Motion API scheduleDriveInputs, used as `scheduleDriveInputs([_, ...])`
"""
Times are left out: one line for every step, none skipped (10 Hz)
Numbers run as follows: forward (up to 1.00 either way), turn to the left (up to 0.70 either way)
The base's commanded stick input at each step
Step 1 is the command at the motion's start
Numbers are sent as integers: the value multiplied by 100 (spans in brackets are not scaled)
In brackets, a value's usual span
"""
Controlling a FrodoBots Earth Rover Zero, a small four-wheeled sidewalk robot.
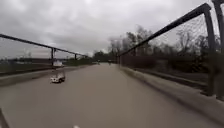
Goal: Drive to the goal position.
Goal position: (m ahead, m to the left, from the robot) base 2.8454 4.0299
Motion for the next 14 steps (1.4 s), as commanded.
scheduleDriveInputs([100,40])
scheduleDriveInputs([100,25])
scheduleDriveInputs([100,0])
scheduleDriveInputs([100,0])
scheduleDriveInputs([100,0])
scheduleDriveInputs([100,0])
scheduleDriveInputs([100,0])
scheduleDriveInputs([100,0])
scheduleDriveInputs([100,0])
scheduleDriveInputs([100,0])
scheduleDriveInputs([100,0])
scheduleDriveInputs([100,0])
scheduleDriveInputs([100,0])
scheduleDriveInputs([100,0])
